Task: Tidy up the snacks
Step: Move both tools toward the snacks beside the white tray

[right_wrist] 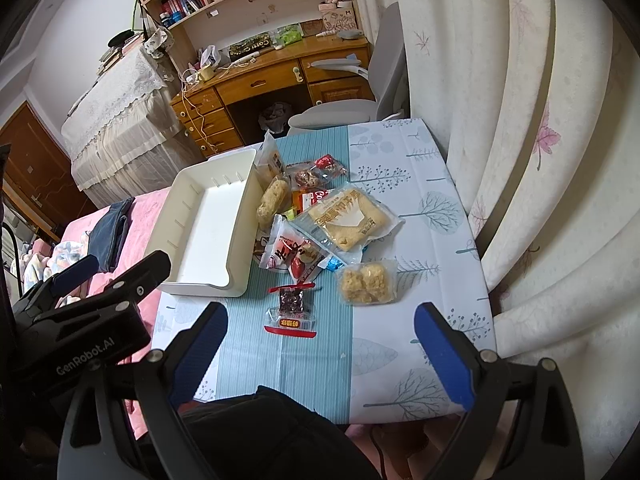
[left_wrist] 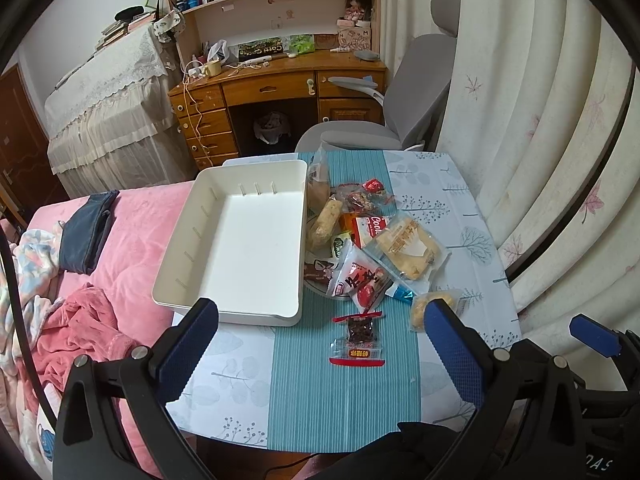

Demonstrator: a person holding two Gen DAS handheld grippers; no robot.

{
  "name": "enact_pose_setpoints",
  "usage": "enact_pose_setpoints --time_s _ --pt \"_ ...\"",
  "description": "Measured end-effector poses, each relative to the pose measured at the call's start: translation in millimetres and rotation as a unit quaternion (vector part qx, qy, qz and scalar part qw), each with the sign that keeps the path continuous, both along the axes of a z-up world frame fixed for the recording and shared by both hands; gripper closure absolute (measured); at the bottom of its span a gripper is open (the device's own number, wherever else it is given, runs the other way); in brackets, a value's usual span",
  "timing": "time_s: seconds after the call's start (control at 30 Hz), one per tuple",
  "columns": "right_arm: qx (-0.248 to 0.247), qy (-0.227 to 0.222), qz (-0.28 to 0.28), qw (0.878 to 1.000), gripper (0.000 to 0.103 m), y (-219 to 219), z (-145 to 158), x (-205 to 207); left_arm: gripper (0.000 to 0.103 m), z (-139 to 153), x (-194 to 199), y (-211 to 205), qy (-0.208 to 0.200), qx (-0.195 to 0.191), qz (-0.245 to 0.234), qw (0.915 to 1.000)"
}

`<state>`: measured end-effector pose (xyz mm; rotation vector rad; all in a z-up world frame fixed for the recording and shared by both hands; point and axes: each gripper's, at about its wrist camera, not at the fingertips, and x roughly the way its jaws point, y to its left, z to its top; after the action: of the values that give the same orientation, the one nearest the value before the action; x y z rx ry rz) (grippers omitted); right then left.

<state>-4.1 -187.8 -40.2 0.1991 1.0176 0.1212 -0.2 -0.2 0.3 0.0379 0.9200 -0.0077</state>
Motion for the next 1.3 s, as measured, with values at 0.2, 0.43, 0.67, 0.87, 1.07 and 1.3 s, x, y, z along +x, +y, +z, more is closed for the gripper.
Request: enact_pose_setpoints --time_s 0.2,0.43,0.67,0.87,1.07,1.3 --pt "0.001 0.001 0.0 1.0 0.008 1.0 -1.3 0.0 0.001 -7.9 -0.4 -3.9 0.001 0.001 0.0 1.0" --pt "0.001 0.003 -0.004 1.0 0.008 4.2 0.7 -1.2 0.001 -13.4 -7.5 1.9 0.002 0.004 0.001 1.0" --pt "0.001 0.006 -0.012 1.0 0.008 2.1 -2.2 -3.4 0.001 -24.5 -14.7 18.3 0.016 0.009 -0.001 0.9998" --pt "0.008 0.018 -0.034 0.999 0.008 7.0 -8.4 -7.3 0.001 -33.2 -13.0 36.2 0.055 -0.002 0.003 0.9985" --pt "0.011 0.041 -0.057 0.997 0.008 13.4 -18.9 -13.6 0.001 -49.7 -1.8 45.3 0.098 -0.018 0.0 0.995" --pt "0.019 0.08 -0.081 0.993 0.008 17.3 -40.6 -10.6 0.001 -85.6 5.2 54.1 0.13 -0.048 -0.024 0.9901"
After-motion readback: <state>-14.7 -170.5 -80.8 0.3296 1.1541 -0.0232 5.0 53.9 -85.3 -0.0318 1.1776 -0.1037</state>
